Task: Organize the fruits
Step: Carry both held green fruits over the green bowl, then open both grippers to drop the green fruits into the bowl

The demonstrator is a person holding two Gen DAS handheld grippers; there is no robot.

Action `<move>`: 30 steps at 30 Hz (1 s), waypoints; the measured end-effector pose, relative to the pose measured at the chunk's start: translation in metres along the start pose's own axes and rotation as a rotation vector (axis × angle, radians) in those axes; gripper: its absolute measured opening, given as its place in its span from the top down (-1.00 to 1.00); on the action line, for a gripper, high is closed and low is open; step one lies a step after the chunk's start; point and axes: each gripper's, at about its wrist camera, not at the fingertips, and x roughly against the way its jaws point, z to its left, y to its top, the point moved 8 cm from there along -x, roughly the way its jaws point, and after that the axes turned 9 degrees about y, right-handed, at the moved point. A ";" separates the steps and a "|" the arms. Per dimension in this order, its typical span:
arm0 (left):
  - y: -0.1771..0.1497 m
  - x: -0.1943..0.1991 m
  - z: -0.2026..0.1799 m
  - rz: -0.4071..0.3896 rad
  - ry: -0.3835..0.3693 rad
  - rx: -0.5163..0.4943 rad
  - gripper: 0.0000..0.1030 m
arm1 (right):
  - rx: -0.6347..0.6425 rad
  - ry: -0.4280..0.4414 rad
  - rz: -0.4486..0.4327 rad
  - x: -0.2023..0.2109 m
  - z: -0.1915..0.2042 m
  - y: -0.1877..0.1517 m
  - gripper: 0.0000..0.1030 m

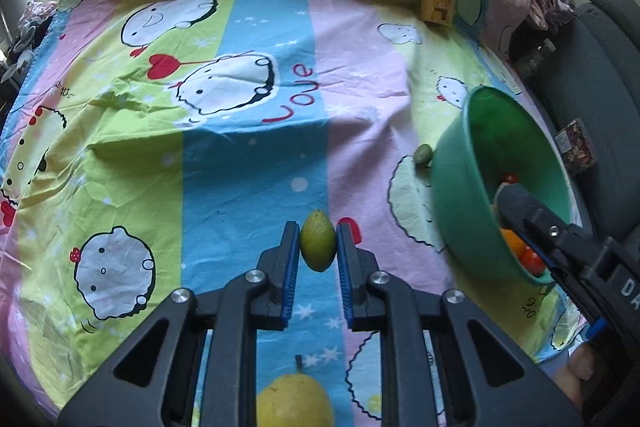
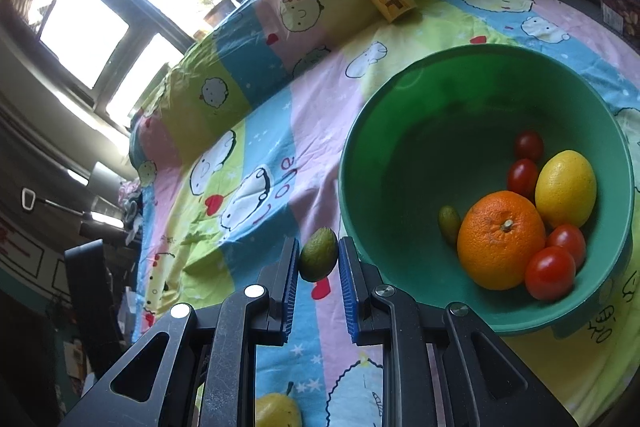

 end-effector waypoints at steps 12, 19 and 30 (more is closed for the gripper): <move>0.019 0.035 -0.092 -0.079 -0.220 -0.073 0.65 | -0.099 -0.080 -0.118 0.047 -0.050 0.019 0.58; 0.014 0.023 -0.120 -0.045 -0.270 -0.100 0.65 | -0.133 -0.087 -0.113 0.055 -0.072 0.020 0.57; 0.008 0.007 -0.126 -0.009 -0.281 -0.093 0.48 | -0.140 -0.101 -0.099 0.053 -0.077 0.017 0.57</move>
